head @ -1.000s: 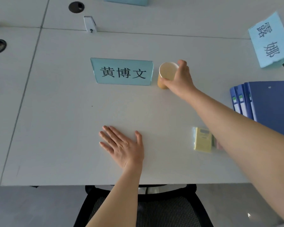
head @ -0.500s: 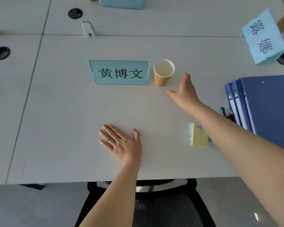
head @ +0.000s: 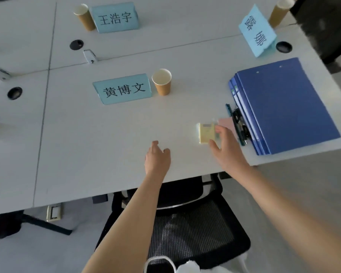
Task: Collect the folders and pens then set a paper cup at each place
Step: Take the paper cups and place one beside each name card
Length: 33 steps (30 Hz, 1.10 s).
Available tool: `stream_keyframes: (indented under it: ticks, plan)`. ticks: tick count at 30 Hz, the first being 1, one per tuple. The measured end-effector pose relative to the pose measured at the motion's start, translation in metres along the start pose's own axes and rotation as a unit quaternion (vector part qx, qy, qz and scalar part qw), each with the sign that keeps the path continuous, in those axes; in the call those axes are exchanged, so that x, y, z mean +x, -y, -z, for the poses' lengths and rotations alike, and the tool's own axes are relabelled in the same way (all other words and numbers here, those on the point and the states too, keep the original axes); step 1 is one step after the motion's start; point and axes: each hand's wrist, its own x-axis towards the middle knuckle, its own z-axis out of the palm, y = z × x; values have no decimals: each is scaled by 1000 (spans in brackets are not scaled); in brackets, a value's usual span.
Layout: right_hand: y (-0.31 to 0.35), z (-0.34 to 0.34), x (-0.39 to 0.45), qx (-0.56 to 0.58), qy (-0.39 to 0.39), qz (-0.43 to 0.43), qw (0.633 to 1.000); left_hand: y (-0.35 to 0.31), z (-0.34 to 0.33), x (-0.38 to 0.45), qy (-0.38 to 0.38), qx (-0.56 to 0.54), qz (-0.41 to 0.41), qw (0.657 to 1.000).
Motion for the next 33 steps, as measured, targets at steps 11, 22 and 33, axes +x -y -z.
stream_keyframes:
  ticks: [11,22,33]
  plan:
    - [-150,152,-131,38,-85,-39,995,-98,-159,-200,-10,-114,-111,987]
    - [-279,268,-187,73,-129,-163,975,-197,-288,-293,74,-2,-167,983]
    - [-324,343,-83,77,-111,-154,979,-291,-339,-224,111,40,-137,984]
